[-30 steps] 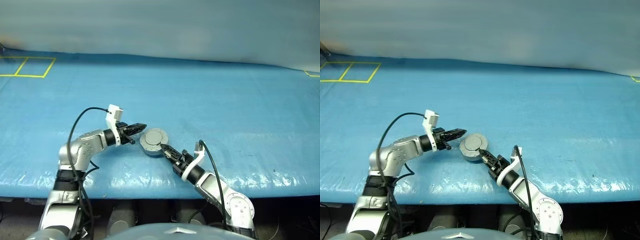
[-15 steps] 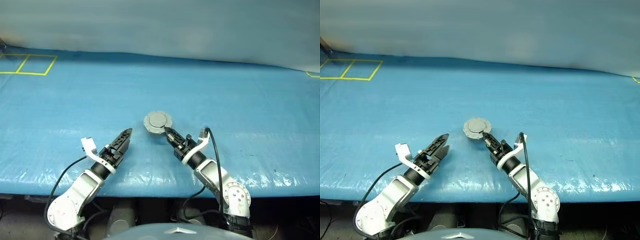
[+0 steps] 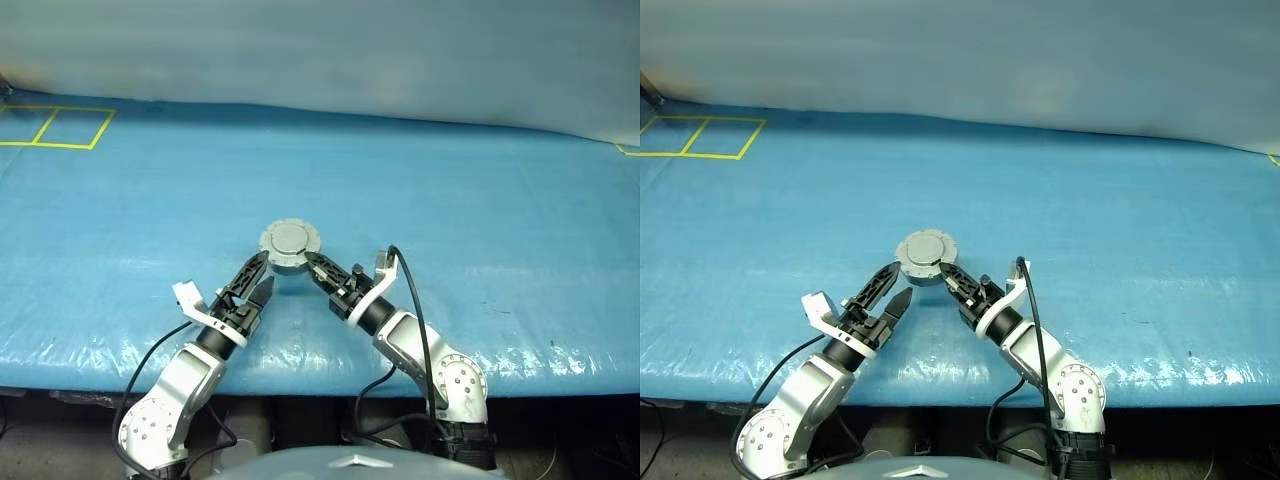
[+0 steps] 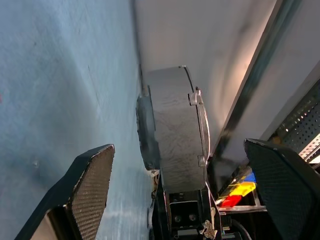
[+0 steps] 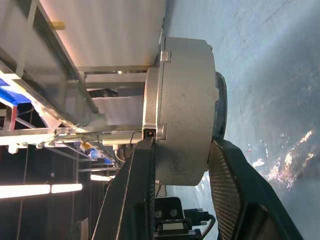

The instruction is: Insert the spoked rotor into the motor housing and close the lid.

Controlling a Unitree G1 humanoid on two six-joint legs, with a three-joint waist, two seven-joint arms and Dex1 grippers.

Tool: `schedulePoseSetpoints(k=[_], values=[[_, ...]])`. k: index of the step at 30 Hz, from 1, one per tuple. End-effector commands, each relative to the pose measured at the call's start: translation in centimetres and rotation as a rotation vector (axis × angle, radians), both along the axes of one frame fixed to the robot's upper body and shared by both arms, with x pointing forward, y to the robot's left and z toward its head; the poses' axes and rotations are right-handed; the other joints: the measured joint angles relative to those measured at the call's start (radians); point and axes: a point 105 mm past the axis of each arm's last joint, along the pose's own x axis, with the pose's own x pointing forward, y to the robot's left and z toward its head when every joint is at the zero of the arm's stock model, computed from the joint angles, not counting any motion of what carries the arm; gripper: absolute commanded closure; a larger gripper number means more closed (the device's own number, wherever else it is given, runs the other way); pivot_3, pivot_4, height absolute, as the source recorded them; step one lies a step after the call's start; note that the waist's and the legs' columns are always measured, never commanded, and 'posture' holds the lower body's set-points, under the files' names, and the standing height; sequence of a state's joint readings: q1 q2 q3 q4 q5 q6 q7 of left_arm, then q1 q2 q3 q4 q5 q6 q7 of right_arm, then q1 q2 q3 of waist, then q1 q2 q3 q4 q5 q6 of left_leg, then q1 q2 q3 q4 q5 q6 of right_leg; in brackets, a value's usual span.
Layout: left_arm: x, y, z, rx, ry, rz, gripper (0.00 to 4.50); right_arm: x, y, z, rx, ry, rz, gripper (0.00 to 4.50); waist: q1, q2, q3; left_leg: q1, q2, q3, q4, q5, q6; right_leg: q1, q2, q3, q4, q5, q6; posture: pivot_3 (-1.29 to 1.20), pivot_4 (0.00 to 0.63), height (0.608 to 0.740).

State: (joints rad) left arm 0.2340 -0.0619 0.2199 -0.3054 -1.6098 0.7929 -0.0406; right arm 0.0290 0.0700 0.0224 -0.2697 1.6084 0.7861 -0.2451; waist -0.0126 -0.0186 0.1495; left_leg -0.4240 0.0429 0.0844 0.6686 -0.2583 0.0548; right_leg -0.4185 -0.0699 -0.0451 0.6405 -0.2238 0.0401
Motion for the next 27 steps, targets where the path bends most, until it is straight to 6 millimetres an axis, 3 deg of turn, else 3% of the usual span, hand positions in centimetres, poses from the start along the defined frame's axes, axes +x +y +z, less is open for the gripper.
schedulePoseSetpoints(k=[1, 12, 15, 19, 22, 24, 27], values=[[0.0, -1.1, 0.5, -0.104, -0.02, 0.004, 0.0, -1.0, 0.8, 2.8, 0.067, -0.096, 0.051, 3.37, 0.0, 0.0, 0.0, 0.0, 0.0, 0.0, 0.0, 0.0, 0.0, 0.0, 0.0, 0.0, 0.0, 0.0, 0.0, 0.0, 0.15, 0.74], [1.6, -2.2, -0.6, -0.116, 0.019, -0.018, 0.0, -1.8, 1.0, 3.0, 0.074, -0.095, 0.088, 3.37, 0.001, 0.0, 0.0, 0.0, 0.0, 0.0, 0.002, 0.0, 0.0, 0.0, 0.001, -0.001, 0.001, 0.001, 0.001, 0.0, 0.15, 0.74], [1.6, -2.3, -0.5, -0.132, 0.023, -0.028, 0.61, -1.9, 1.0, 3.0, 0.071, -0.102, 0.094, 3.37, 0.001, 0.0, 0.0, 0.0, 0.0, 0.0, 0.003, 0.0, 0.001, 0.001, 0.001, -0.001, 0.001, 0.001, 0.001, 0.0, 0.15, 0.74], [1.5, -2.3, -0.3, -0.135, 0.022, -0.035, 1.9, -1.9, 0.8, 2.9, 0.025, -0.135, 0.091, 3.37, 0.001, 0.0, 0.0, -0.002, 0.0, 0.0, 0.006, -0.001, 0.001, 0.001, 0.001, -0.001, 0.001, 0.001, 0.002, 0.0, 0.15, 0.74], [1.1, -2.1, -0.1, -0.109, 0.022, -0.039, 2.06, -1.5, -0.2, 3.0, -0.007, -0.203, 0.05, 3.37, 0.001, 0.0, 0.0, -0.002, 0.0, 0.0, 0.007, -0.001, 0.002, 0.001, 0.001, -0.001, 0.001, 0.002, 0.003, 0.0, 0.15, 0.74], [1.1, -1.6, -0.1, -0.081, 0.031, -0.027, 2.06, -1.4, -0.8, 2.2, -0.118, -0.253, 0.046, 3.37, 0.001, 0.0, 0.0, -0.003, 0.001, 0.0, 0.008, -0.001, 0.002, 0.001, 0.001, -0.001, 0.001, 0.002, 0.003, 0.0, 0.15, 0.74], [1.9, -0.8, 0.2, -0.024, 0.029, -0.014, 2.06, -2.2, -1.2, 1.1, -0.352, -0.409, 0.114, 2.31, 0.002, 0.001, 0.0, -0.004, 0.001, -0.001, 0.012, -0.002, 0.004, 0.001, 0.001, -0.001, 0.001, 0.002, 0.003, 0.0, 0.15, 0.74]])
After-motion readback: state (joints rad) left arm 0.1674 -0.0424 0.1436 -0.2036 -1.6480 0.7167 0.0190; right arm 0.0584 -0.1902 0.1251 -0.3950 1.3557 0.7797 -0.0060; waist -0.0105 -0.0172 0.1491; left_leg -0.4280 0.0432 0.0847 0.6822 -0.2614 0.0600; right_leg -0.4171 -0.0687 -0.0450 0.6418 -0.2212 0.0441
